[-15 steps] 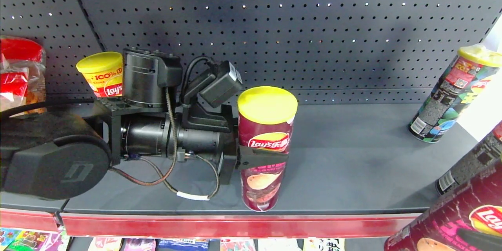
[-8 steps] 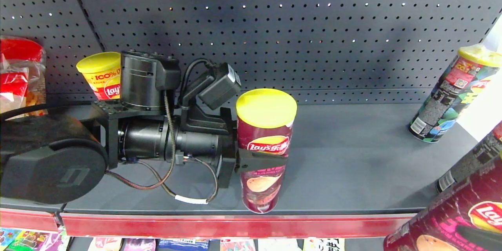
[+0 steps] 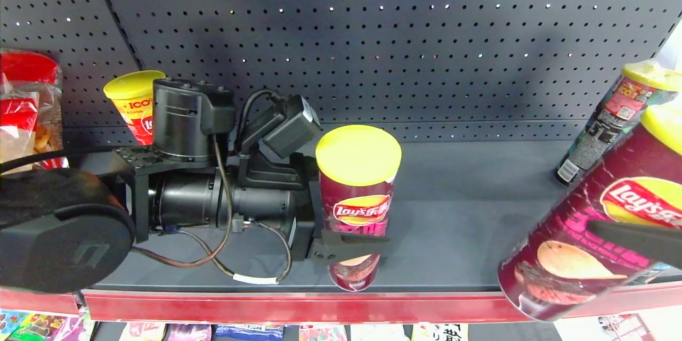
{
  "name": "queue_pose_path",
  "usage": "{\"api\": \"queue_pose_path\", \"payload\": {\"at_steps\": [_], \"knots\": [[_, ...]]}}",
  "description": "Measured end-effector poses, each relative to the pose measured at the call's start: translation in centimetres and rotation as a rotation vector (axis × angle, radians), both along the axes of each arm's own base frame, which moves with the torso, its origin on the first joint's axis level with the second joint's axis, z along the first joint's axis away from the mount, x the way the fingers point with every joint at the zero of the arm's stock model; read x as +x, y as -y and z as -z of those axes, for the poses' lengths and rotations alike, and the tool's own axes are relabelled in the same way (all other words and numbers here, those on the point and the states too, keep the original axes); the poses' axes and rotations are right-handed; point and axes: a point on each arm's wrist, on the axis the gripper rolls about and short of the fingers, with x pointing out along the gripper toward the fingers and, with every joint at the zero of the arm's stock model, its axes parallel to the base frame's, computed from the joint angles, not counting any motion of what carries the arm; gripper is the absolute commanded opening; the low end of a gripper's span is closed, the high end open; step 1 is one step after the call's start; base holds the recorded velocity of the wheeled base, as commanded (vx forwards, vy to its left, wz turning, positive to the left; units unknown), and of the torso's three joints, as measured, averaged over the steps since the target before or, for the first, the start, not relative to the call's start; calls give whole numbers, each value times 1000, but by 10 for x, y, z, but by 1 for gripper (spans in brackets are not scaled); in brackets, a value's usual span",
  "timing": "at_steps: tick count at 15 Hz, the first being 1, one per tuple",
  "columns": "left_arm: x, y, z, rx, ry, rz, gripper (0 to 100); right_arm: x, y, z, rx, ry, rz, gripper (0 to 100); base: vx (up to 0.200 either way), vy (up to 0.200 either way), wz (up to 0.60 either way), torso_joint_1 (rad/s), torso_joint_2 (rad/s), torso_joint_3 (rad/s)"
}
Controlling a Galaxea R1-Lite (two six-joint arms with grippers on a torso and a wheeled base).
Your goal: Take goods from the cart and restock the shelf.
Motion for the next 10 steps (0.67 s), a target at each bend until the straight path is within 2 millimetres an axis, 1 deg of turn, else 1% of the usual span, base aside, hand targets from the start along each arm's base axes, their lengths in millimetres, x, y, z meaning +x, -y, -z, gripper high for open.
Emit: {"api": "queue_pose_path", "payload": {"at_steps": [2, 5, 8, 10], "knots": [[-2, -5, 4, -5, 10, -17, 100, 12, -5, -8, -10, 10, -2, 0, 0, 0, 0, 0, 0, 0], [-11, -18, 17, 11, -29, -36, 100, 35, -17, -29, -4, 38, -9, 0, 0, 0, 0, 0, 0, 0], [-20, -28, 21, 26, -46, -70, 100, 58, -33, -38, -12, 35, -26, 0, 0, 0, 0, 0, 0, 0], [-27, -37, 25, 40, -57, -98, 100, 77, -44, -42, -18, 58, -38, 0, 0, 0, 0, 0, 0, 0]]}}
